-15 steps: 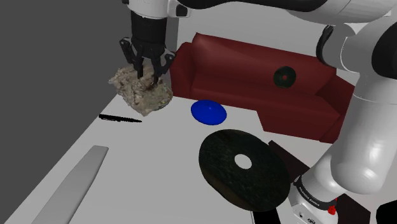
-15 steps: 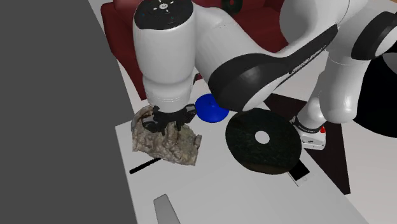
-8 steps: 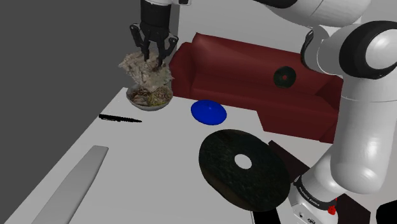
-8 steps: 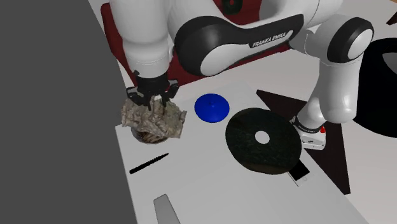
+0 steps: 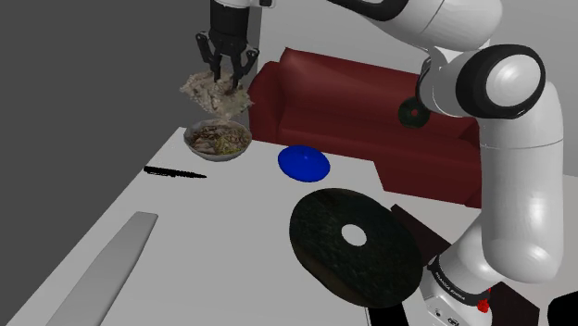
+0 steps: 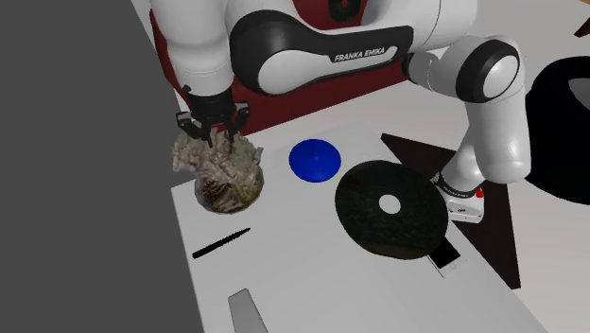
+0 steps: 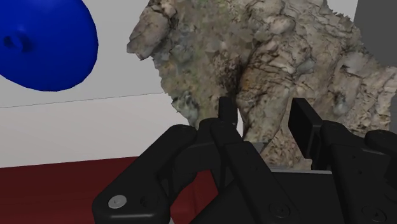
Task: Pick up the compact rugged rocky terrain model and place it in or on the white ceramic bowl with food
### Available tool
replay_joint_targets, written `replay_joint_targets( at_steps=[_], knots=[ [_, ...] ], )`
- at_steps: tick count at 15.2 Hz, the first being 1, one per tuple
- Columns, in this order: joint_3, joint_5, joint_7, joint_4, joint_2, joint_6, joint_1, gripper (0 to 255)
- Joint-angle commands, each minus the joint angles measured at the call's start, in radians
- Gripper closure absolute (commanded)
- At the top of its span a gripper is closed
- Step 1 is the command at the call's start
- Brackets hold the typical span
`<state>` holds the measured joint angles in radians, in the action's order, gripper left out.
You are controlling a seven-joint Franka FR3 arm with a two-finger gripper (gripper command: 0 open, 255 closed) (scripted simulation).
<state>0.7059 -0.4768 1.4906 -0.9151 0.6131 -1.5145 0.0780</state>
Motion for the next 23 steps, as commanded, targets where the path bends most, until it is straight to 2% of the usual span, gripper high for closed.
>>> replay_joint_targets(
  at_steps=[1, 7, 15, 23],
  knots=[
    [0.007, 0.011, 0.007, -0.067, -0.021, -0.042, -0.029, 255],
    [0.017, 0.028, 0.025, -0.211, -0.054, -0.146, -0.081, 255],
    [0.019, 0.032, 0.047, -0.360, -0.071, -0.270, -0.124, 255],
    [0.019, 0.032, 0.047, -0.360, -0.071, -0.270, -0.124, 255]
  ],
)
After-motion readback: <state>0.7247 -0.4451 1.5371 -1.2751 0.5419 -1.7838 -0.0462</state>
